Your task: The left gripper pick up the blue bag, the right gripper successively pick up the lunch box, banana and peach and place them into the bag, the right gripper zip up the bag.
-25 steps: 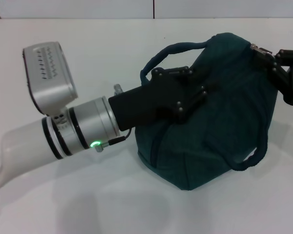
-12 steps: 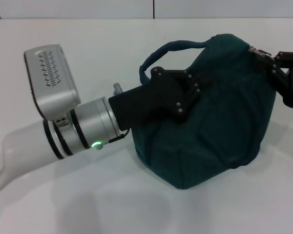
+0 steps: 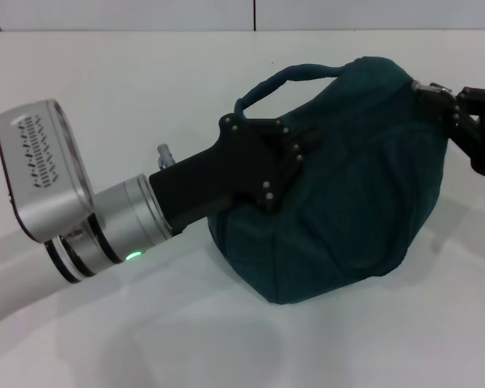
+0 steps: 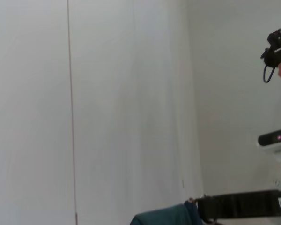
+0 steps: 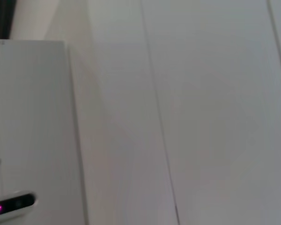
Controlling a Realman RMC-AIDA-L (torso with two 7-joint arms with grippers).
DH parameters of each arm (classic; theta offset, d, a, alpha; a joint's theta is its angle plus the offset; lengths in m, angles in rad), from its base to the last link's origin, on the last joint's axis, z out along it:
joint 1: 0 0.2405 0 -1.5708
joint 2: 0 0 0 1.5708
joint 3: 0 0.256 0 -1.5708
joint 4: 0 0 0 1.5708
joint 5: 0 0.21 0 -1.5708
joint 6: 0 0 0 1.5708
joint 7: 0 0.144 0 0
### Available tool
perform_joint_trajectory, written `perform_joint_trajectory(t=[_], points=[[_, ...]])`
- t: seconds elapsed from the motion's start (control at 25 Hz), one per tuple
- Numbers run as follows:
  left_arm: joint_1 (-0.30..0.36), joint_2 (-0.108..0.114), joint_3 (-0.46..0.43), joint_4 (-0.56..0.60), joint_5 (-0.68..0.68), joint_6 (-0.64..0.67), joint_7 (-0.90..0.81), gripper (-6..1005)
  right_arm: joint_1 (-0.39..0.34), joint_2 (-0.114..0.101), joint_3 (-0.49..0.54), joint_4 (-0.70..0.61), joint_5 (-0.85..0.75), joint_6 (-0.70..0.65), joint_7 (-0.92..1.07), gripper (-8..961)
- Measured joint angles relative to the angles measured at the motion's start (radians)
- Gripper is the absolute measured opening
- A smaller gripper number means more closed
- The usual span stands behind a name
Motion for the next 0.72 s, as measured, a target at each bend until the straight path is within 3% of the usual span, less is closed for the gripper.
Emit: perform_joint_trajectory(t=[0.28,0.72], points=[[-0.004,-0.003,-0.010,-0.031,-0.006,-0.007,0.041,37,0.003,-0.002,0.061,0.057,0.002,0.007,0.003,17],[-0.029,-0.015,0.027,-0.011,-0.056,0.007,0.018,12,0.014,0.000,0.058,0.064,-0.005,0.011,0.002,17]])
